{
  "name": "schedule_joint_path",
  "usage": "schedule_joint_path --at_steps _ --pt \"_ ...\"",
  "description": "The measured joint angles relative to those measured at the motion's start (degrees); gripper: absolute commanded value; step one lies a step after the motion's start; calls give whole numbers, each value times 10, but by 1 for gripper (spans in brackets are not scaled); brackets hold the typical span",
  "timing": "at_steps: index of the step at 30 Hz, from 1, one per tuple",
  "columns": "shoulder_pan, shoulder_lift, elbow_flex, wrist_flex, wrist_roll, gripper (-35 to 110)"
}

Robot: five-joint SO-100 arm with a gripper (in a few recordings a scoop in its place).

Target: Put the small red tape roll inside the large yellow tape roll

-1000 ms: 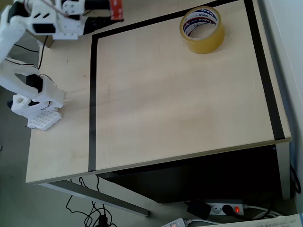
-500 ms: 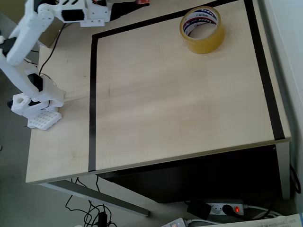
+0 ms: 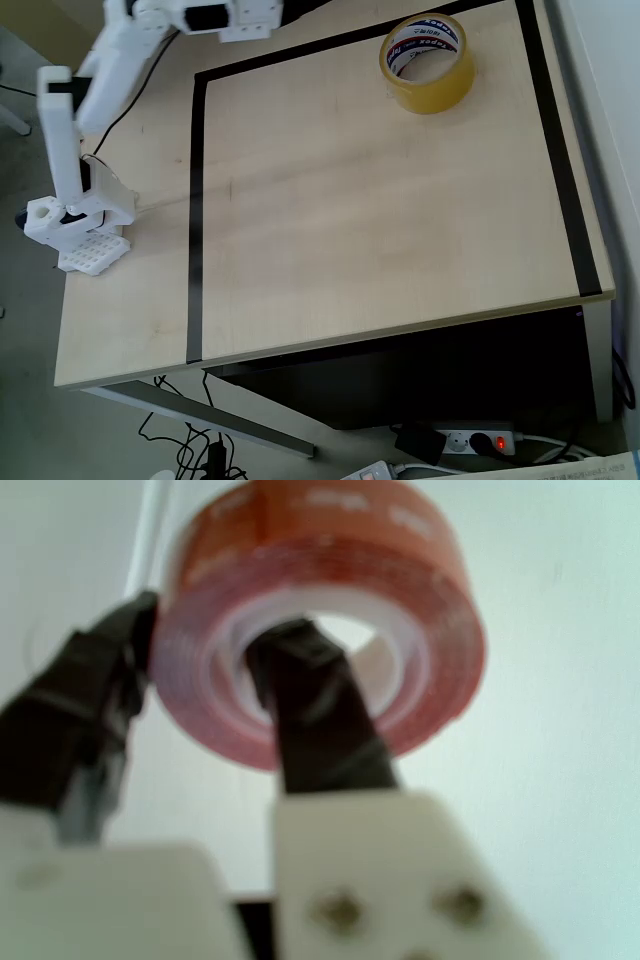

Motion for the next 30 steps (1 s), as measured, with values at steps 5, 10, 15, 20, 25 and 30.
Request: schedule_joint_path --at_steps 5,10,15,20,25,30 --pt "-13 -81 -89 0 0 0" --pt "-14 -143 -111 -2 0 0" --pt "-14 -189 -112 -15 1 0" --pt "-15 -236 -129 -20 7 0" --pt "-21 -268 -133 -20 8 0" --pt "-26 -288 -133 -20 8 0"
